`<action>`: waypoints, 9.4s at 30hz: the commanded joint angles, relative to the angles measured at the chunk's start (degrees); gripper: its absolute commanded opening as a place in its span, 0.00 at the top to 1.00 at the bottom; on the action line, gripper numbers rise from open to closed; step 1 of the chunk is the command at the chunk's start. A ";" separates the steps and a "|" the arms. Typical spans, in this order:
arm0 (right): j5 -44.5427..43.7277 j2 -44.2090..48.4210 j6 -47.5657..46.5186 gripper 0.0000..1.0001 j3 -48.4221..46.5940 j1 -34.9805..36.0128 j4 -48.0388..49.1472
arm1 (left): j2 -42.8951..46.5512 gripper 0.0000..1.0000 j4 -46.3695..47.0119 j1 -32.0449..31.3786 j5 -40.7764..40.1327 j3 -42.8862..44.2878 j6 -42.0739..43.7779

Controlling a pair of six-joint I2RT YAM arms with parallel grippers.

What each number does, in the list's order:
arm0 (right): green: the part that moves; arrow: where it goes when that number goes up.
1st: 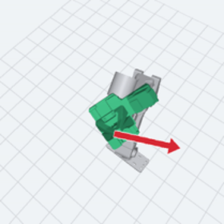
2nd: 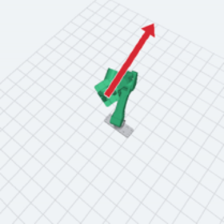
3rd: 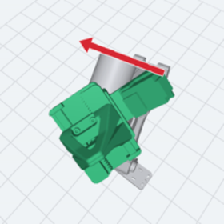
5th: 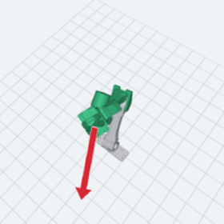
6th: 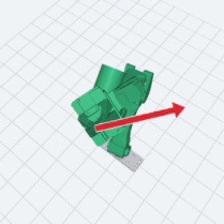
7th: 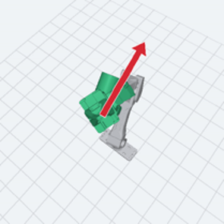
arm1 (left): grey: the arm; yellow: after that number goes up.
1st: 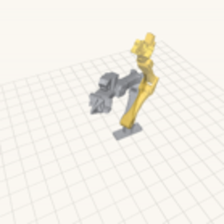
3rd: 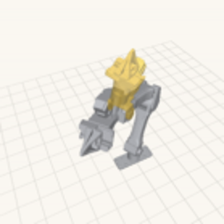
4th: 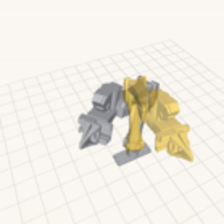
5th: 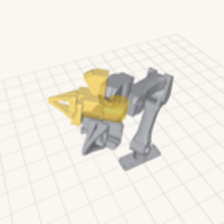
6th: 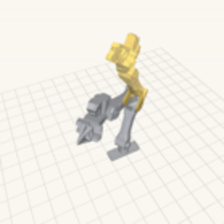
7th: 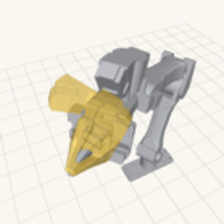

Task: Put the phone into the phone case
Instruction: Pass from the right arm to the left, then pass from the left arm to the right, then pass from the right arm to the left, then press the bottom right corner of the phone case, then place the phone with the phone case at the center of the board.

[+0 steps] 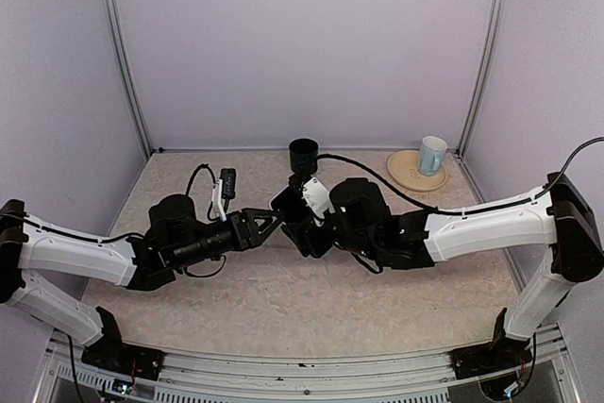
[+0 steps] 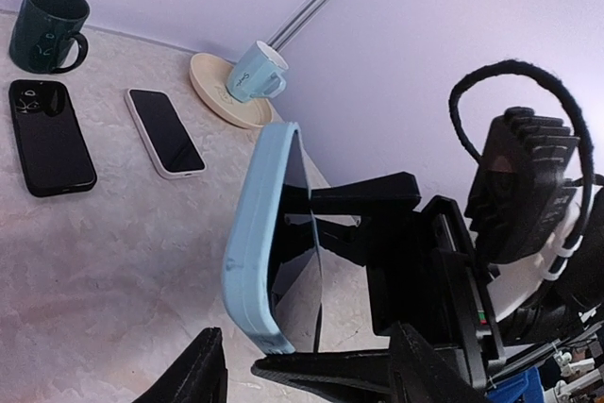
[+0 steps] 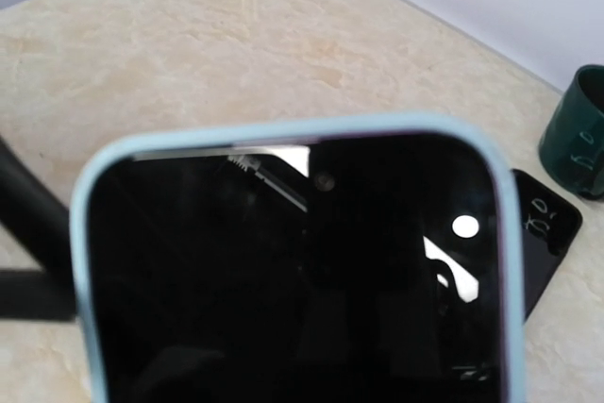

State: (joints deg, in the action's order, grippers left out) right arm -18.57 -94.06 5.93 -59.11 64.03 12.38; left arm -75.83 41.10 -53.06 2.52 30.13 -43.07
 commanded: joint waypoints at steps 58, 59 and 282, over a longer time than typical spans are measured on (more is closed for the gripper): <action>6.78 6.53 3.22 0.00 5.31 1.55 8.79 | -2.05 1.00 3.33 5.89 4.49 1.99 -1.56; 8.07 7.86 3.80 0.00 5.97 1.07 8.27 | -1.27 1.00 2.83 6.25 5.13 2.03 -1.10; 51.17 27.63 -1.02 0.18 21.53 -19.16 -4.84 | -38.71 1.00 -61.92 42.96 42.76 50.57 23.01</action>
State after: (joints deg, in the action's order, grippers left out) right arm 32.10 -66.83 4.12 -38.39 45.21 6.90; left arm -113.99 -20.16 -11.97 40.23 78.15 -22.85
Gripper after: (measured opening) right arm 0.816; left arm 0.106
